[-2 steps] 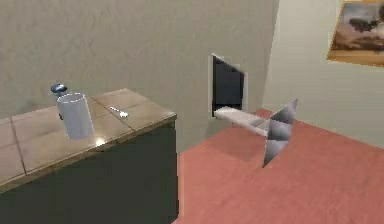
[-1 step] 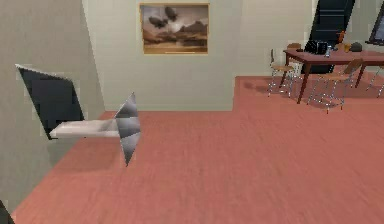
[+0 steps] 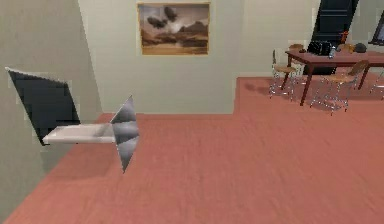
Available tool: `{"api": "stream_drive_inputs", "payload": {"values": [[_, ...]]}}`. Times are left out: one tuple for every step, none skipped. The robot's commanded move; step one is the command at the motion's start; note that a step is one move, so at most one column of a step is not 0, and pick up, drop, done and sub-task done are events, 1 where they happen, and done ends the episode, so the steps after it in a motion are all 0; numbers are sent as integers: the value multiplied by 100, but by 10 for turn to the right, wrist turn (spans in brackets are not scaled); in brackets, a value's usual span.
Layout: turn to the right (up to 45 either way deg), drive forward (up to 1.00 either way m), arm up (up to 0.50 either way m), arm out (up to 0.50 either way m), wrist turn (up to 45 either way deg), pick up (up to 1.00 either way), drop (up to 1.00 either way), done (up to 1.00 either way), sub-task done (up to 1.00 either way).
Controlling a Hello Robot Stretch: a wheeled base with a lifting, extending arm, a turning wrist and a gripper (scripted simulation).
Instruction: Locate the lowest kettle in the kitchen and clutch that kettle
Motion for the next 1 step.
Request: {"api": "stream_drive_inputs", "payload": {"values": [[-450,0,0,0,0,0,0,0,0]]}}
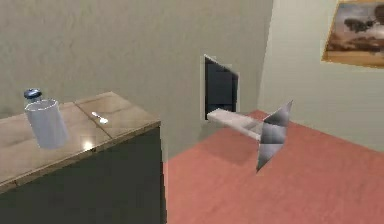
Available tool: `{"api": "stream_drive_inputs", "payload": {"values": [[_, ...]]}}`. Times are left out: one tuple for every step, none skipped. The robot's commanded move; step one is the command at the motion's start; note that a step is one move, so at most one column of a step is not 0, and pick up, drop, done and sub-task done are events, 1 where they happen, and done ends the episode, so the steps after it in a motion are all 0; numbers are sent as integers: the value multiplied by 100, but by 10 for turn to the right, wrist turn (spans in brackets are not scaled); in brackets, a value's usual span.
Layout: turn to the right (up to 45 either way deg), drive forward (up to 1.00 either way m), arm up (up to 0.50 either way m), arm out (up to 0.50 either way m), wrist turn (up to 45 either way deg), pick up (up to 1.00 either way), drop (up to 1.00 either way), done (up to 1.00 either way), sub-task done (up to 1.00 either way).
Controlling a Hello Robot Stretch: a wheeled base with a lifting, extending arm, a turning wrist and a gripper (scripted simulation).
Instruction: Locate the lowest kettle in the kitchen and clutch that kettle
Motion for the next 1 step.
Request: {"api": "stream_drive_inputs", "payload": {"values": [[-390,0,0,0,0,0,0,0,0]]}}
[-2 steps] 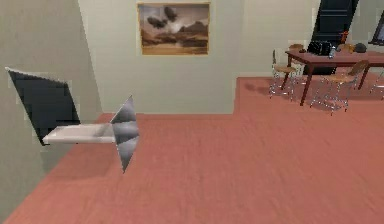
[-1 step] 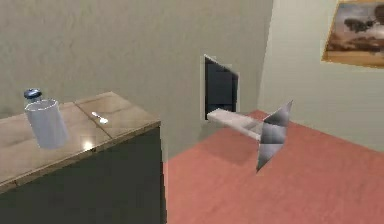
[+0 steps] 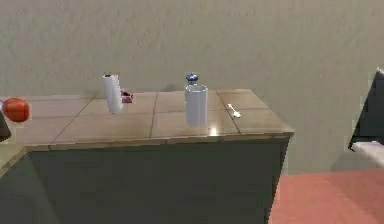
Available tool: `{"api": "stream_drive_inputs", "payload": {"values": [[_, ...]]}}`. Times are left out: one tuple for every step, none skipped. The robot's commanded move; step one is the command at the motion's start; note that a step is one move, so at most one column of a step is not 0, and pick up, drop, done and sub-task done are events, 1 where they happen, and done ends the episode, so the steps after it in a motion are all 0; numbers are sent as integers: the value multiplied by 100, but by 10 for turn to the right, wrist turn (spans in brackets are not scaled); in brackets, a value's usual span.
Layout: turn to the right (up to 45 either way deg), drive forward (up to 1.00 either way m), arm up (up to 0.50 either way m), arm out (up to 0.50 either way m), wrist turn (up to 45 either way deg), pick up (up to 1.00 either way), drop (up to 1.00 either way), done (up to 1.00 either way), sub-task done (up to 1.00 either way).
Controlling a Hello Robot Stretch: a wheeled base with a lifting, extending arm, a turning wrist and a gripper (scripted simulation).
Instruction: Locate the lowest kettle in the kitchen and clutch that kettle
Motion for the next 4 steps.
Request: {"api": "stream_drive_inputs", "payload": {"values": [[0,30,0,0,0,0,0,0,0],[-450,0,0,0,0,0,0,0,0],[450,0,0,0,0,0,0,0,0],[450,0,0,0,0,0,0,0,0]]}}
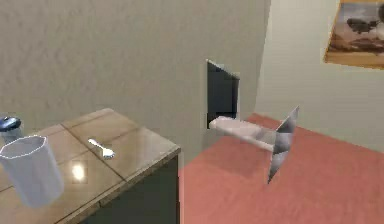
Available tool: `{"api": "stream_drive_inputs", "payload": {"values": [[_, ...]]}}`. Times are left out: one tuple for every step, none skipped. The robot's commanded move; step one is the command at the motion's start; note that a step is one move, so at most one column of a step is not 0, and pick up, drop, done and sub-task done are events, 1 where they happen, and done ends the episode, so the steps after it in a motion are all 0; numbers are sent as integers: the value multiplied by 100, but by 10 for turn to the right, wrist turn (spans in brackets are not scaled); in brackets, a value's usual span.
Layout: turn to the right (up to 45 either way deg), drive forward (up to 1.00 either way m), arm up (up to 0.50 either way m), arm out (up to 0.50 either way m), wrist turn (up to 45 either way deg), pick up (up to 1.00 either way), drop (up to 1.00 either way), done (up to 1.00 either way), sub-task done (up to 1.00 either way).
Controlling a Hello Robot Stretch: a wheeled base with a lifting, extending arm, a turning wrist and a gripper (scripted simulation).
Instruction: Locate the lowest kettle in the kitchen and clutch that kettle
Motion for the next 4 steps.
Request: {"api": "stream_drive_inputs", "payload": {"values": [[450,0,0,0,0,0,0,0,0],[180,0,0,0,0,0,0,0,0],[0,100,0,0,0,0,0,0,0],[0,100,0,0,0,0,0,0,0]]}}
